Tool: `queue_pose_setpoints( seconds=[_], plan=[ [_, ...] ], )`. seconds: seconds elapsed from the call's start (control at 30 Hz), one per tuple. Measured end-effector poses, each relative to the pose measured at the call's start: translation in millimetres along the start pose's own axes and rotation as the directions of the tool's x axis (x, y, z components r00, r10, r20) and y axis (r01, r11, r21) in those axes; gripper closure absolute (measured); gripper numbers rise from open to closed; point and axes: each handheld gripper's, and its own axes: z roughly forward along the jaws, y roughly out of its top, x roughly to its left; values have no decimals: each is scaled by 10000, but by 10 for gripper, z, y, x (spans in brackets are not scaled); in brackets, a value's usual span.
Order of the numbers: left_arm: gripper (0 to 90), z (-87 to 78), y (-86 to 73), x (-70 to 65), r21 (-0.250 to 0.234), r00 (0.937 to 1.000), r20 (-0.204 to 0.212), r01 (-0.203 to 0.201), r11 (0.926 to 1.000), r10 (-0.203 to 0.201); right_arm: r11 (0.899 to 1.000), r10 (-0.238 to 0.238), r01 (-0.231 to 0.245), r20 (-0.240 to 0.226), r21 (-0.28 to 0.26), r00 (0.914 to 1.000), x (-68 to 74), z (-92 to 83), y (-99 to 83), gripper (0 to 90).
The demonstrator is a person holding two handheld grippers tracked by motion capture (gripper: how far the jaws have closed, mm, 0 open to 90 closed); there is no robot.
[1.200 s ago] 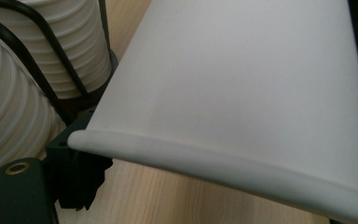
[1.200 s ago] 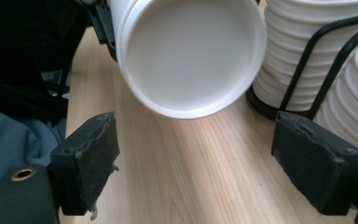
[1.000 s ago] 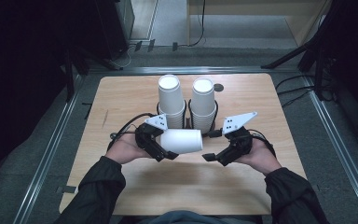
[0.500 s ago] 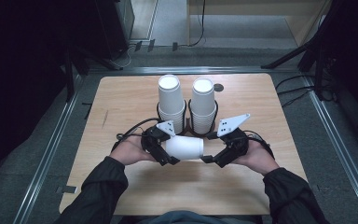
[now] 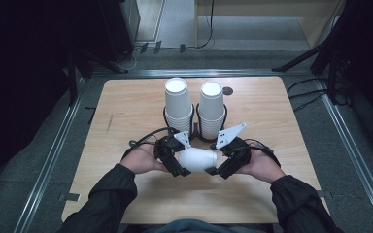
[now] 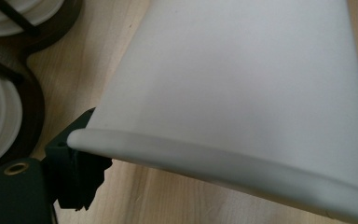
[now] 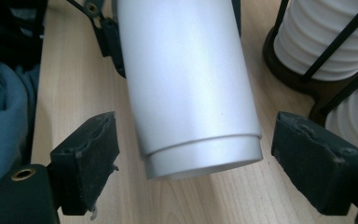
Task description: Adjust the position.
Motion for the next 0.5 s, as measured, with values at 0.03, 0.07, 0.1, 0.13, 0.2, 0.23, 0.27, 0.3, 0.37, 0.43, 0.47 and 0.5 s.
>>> queue_pose_setpoints(
  seconds=[0.03,0.07,0.1,0.13,0.2,0.23,0.27,0.3,0.37,0.43,0.47,0.5],
  plan=[
    [109,7,13,-16,18,10000,-48,-69,10000,69,10000,19,-19,2,83,10000,3,13,0,152],
    [109,11,19,-22,18,9999,-55,-93,10000,93,9999,18,-17,-57,157,10000,10,35,2,152],
    [109,15,32,-25,84,9999,-2,-144,9999,144,9998,-11,14,-103,200,9999,16,50,6,152],
    [109,17,39,-33,86,9999,-27,-149,9999,149,9996,-91,93,-110,248,9999,25,72,16,152],
    [109,20,58,-43,39,9999,42,-136,9999,136,9994,-121,126,-147,326,9998,42,101,33,152],
    [109,20,61,-49,7,9998,55,-179,9998,179,9992,-191,195,-124,348,9997,48,118,39,152],
    [109,21,66,-51,22,9998,106,-193,9998,193,9990,-179,181,-66,413,9998,56,130,46,152],
    [109,22,69,-60,19,9998,78,-198,9998,198,9987,-249,252,-75,436,9997,56,144,50,152],
    [109,25,76,-65,7,9997,128,-198,9998,198,9981,-335,339,-83,507,9994,65,168,57,152],
    [109,32,87,-76,28,9996,155,-226,9997,225,9979,-377,383,-126,528,9992,76,187,65,155],
    [109,38,90,-81,30,9995,155,-269,9996,268,9976,-428,435,-140,547,9990,82,200,73,159],
    [108,41,96,-88,35,9994,129,-324,9995,324,9973,-380,388,-138,630,9992,95,203,81,177]
  ],
)
